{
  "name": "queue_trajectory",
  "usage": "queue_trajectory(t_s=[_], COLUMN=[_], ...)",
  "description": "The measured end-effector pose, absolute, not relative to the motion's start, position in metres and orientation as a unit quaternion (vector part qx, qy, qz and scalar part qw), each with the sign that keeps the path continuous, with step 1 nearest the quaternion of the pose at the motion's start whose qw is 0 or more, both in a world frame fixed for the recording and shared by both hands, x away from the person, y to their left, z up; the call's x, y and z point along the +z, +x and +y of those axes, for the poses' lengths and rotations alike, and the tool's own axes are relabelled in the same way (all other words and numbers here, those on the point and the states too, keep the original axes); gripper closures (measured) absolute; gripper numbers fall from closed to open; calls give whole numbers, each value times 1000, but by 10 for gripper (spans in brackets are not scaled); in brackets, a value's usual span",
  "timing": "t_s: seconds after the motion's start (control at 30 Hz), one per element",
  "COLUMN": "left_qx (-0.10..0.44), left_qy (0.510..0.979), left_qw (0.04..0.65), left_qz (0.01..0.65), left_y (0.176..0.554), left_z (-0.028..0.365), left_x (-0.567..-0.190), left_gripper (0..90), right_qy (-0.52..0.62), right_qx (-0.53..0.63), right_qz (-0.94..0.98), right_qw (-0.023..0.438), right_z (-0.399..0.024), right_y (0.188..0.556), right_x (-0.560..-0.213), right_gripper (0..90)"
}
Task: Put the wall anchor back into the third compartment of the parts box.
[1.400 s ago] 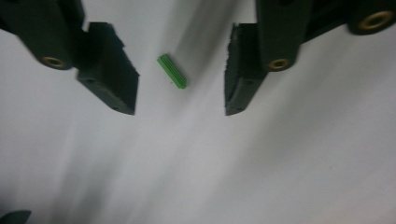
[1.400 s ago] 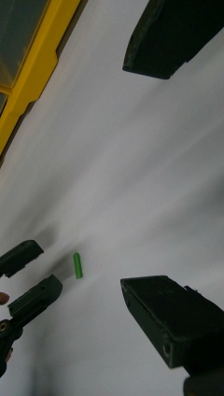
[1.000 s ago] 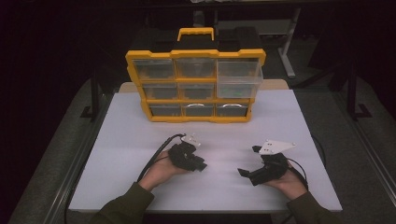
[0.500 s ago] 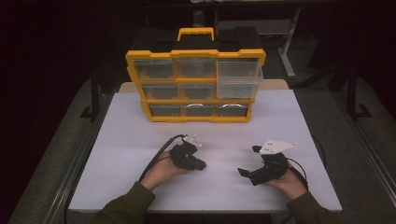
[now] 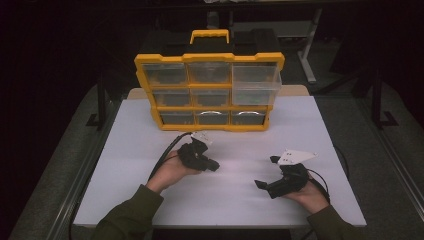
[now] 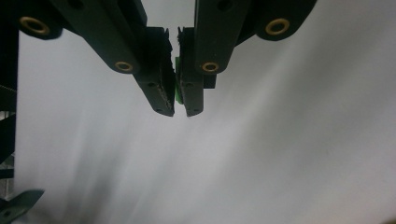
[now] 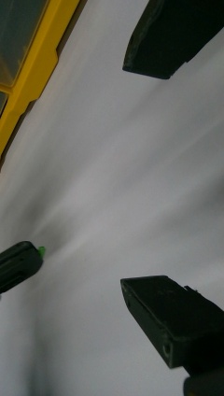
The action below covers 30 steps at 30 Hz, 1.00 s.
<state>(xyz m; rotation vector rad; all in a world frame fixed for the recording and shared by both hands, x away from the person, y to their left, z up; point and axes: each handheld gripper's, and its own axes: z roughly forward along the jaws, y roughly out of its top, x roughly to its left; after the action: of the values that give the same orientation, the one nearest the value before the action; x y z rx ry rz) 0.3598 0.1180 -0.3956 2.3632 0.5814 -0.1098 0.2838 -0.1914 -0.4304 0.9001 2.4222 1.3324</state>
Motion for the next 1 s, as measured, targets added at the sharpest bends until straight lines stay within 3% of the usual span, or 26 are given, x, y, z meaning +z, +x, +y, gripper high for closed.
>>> queue_trajectory(t_s=[1.0], left_qx=[-18], left_qy=[905], left_qw=[385], left_qz=[182], left_y=[401], left_z=[114], left_x=[-260], left_gripper=[850], right_qy=[307], right_qx=[455], right_qz=[827], right_qw=[120], right_z=[-192], right_y=[283], right_x=[-429], right_gripper=[0])
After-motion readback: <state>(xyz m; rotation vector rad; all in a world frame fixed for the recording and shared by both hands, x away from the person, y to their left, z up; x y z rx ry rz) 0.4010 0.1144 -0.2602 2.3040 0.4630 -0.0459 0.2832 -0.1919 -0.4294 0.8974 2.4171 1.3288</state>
